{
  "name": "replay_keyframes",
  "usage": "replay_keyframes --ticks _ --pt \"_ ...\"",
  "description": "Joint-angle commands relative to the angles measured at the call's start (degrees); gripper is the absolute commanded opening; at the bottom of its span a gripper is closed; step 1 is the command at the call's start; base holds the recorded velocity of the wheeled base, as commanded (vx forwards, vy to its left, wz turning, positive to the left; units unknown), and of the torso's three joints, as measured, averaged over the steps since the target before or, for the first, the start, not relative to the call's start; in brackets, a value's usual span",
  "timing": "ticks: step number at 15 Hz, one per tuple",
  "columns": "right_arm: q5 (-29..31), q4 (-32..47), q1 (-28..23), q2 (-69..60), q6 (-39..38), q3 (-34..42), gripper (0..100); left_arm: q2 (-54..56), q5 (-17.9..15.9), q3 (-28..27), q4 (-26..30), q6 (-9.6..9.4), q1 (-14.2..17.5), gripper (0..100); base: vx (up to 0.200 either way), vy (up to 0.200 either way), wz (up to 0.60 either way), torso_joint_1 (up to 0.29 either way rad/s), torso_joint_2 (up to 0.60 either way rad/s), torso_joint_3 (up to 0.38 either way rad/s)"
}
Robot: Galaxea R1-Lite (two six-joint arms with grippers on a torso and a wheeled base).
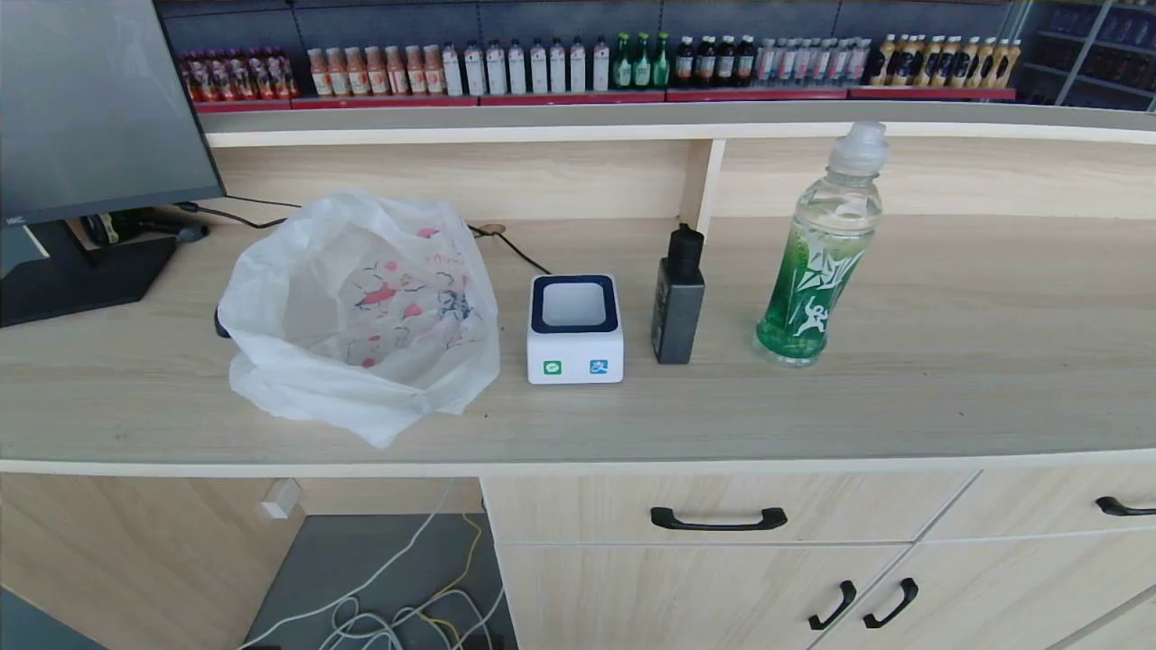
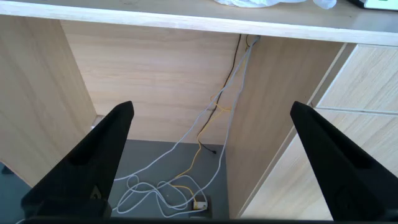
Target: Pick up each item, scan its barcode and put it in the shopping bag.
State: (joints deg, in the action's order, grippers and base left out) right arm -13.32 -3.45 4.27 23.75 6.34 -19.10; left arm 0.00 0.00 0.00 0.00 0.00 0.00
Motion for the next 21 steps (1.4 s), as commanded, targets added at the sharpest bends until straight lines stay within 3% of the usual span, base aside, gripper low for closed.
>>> replay_keyframes --ticks 1,5,9,20,21 --pt "0.0 -7.2 8.2 12.6 4.2 -1.7 100 0.0 0.0 0.0 0.0 0.0 0.0 100 0.0 0.0 0.0 0.0 0.0 0.0" --pt "0.2 -14.7 11.5 21.4 7.1 -1.7 100 0.0 0.0 0.0 0.0 0.0 0.0 100 0.0 0.0 0.0 0.0 0.0 0.0" --pt "0.2 -15.2 13.8 22.5 8.5 -1.2 100 0.0 0.0 0.0 0.0 0.0 0.0 100 0.0 0.0 0.0 0.0 0.0 0.0" --pt "0.4 -15.6 13.9 26.9 10.4 -2.2 100 0.0 0.0 0.0 0.0 0.0 0.0 100 0.0 0.0 0.0 0.0 0.0 0.0" --pt "0.4 -18.4 13.9 29.7 10.3 -2.6 100 0.0 0.0 0.0 0.0 0.0 0.0 100 0.0 0.0 0.0 0.0 0.0 0.0"
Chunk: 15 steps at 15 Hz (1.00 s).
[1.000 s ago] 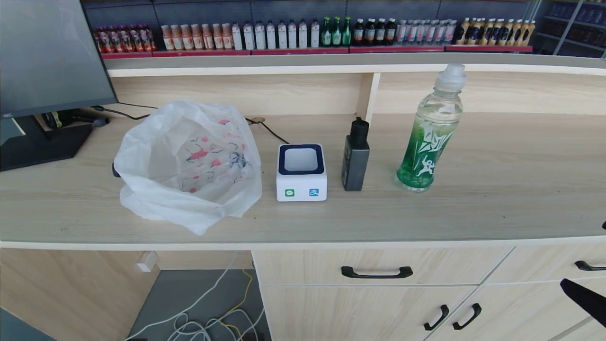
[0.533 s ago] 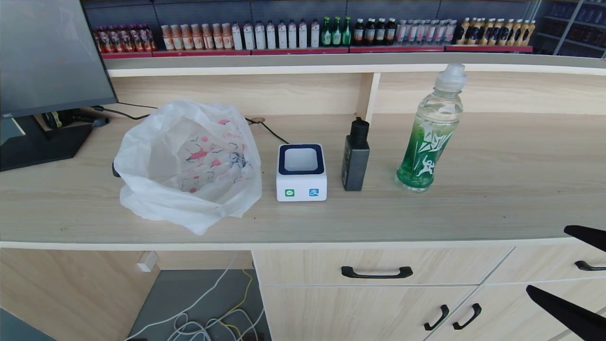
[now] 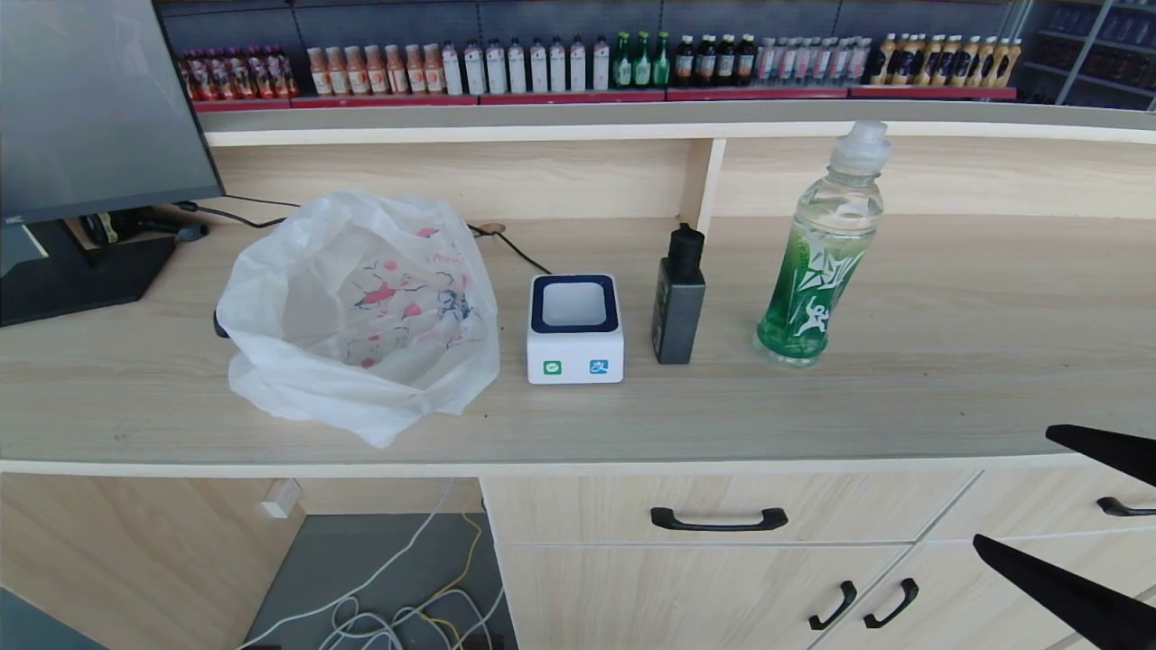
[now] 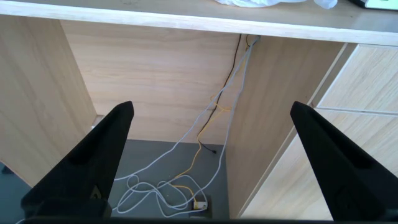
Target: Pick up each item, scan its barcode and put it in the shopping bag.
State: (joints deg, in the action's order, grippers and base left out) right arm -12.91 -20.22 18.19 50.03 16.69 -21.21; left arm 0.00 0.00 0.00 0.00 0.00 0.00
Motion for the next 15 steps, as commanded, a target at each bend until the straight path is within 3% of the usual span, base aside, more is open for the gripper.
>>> replay_keyframes --ticks 1,4,7,12,15 --pt "0.0 -3.9 0.2 5.3 -0.3 -0.5 100 0.0 0.0 0.0 0.0 0.0 0.0 100 0.0 0.0 0.0 0.0 0.0 0.0" --pt "0.3 -11.8 5.4 14.0 -2.7 -3.0 100 0.0 0.0 0.0 0.0 0.0 0.0 100 0.0 0.0 0.0 0.0 0.0 0.0" --pt "6.1 -17.9 7.1 21.7 -5.4 -7.7 100 0.0 0.0 0.0 0.0 0.0 0.0 100 0.0 0.0 0.0 0.0 0.0 0.0" --pt "15.2 -18.4 9.2 24.0 -12.3 -12.5 100 0.0 0.0 0.0 0.0 0.0 0.0 100 0.0 0.0 0.0 0.0 0.0 0.0" --pt "21.1 -18.5 14.7 27.1 -12.4 -15.0 100 0.0 0.0 0.0 0.0 0.0 -0.1 100 0.0 0.0 0.0 0.0 0.0 0.0"
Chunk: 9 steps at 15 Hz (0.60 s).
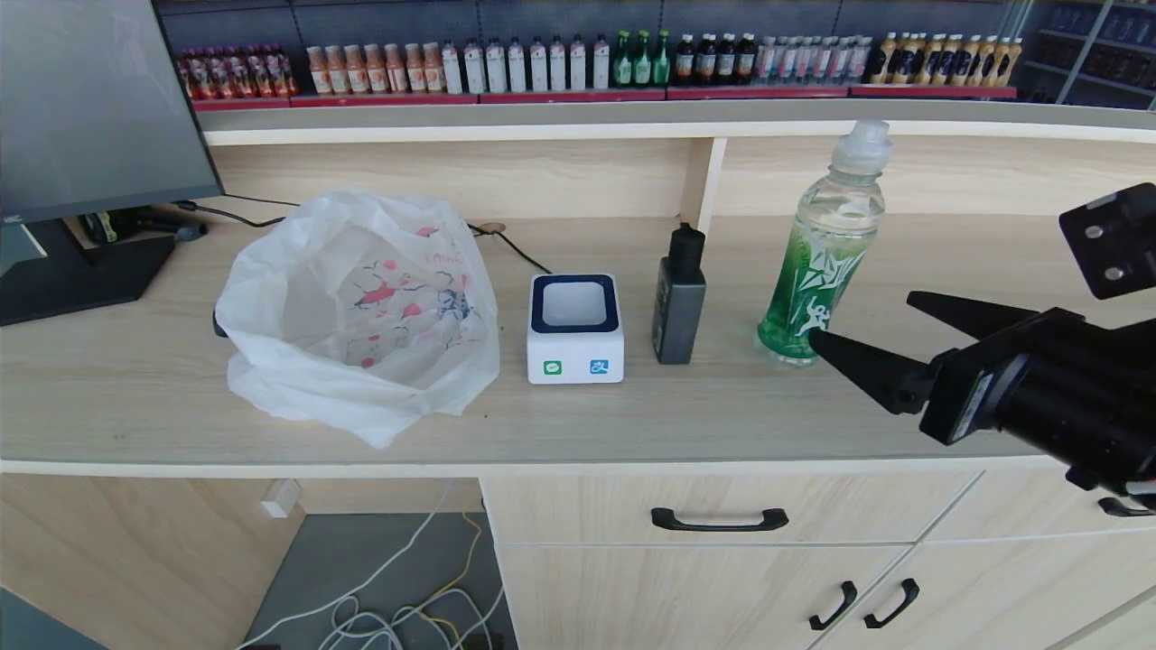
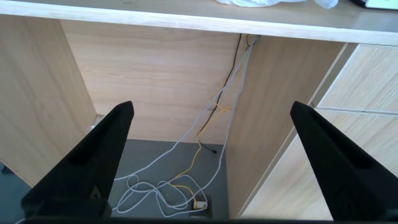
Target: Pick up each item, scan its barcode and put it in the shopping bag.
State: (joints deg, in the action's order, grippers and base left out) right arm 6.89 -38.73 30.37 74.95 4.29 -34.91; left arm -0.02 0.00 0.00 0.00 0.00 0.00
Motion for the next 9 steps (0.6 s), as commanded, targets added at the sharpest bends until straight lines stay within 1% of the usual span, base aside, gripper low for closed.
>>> replay_keyframes --ticks 1,2,3,6,7,9 --pt "4.8 -0.1 5.3 4.1 -0.1 -2.2 100 0.0 0.0 0.0 0.0 0.0 0.0 100 0.0 0.0 0.0 0.0 0.0 0.0" --pt "7.6 -0.7 7.7 6.4 -0.2 -3.9 100 0.0 0.0 0.0 0.0 0.0 0.0 100 0.0 0.0 0.0 0.0 0.0 0.0" --pt "9.3 -2.1 8.8 8.0 -0.8 -4.6 100 0.0 0.0 0.0 0.0 0.0 0.0 100 0.0 0.0 0.0 0.0 0.0 0.0" --pt "10.0 -9.3 9.2 12.5 -0.9 -6.7 100 0.0 0.0 0.0 0.0 0.0 0.0 100 0.0 0.0 0.0 0.0 0.0 0.0" --pt "10.3 -12.4 9.4 13.6 -0.6 -6.5 100 0.0 0.0 0.0 0.0 0.0 0.0 100 0.0 0.0 0.0 0.0 0.0 0.0" --pt "10.4 -16.0 9.4 13.8 -1.0 -4.1 100 0.0 0.0 0.0 0.0 0.0 -0.1 100 0.0 0.0 0.0 0.0 0.0 0.0"
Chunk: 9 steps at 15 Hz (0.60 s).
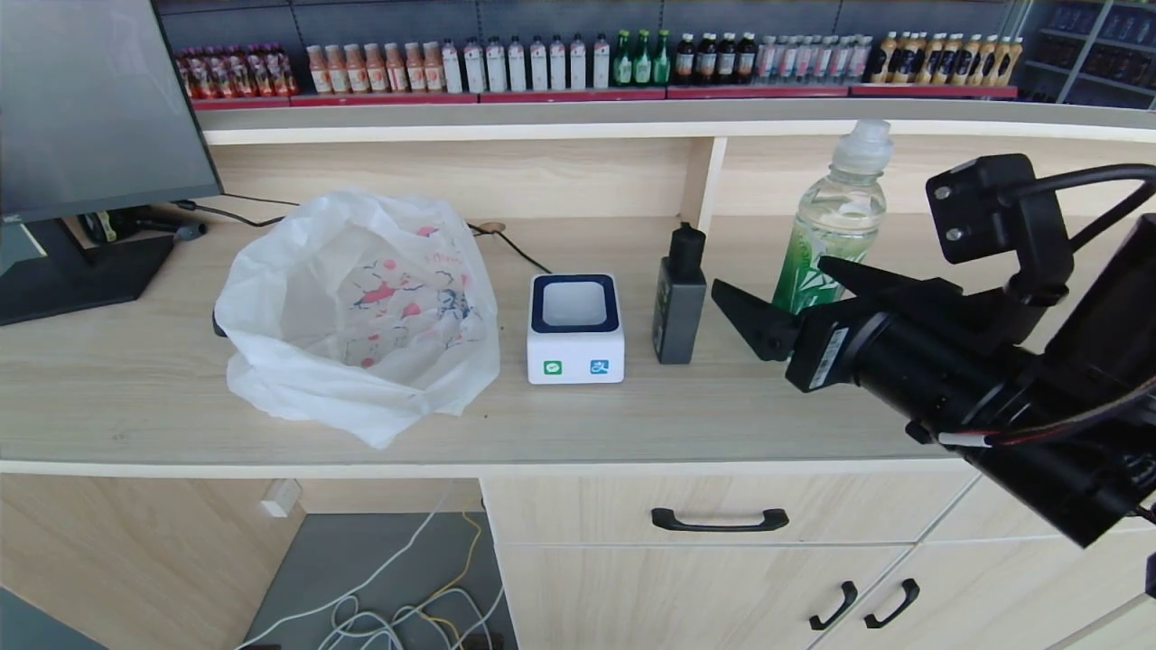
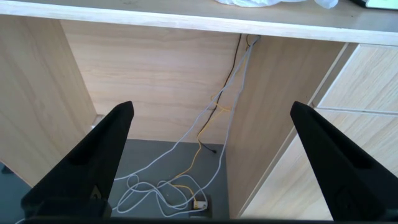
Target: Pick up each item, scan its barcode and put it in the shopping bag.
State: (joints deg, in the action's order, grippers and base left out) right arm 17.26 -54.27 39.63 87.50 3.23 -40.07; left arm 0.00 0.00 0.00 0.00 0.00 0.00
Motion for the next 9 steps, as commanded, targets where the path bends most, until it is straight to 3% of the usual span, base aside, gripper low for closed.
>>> replay_keyframes --ticks 1,7,9 --pt "-0.1 -3.2 0.0 1.1 0.1 2.3 100 0.0 0.0 0.0 0.0 0.0 0.0 100 0.0 0.0 0.0 0.0 0.0 0.0" --pt "3.7 -4.2 -0.5 5.0 0.6 0.9 100 0.0 0.0 0.0 0.0 0.0 0.0 100 0.0 0.0 0.0 0.0 0.0 0.0" --pt "4.4 -4.2 -0.4 7.9 0.9 -3.1 100 0.0 0.0 0.0 0.0 0.0 0.0 100 0.0 0.0 0.0 0.0 0.0 0.0"
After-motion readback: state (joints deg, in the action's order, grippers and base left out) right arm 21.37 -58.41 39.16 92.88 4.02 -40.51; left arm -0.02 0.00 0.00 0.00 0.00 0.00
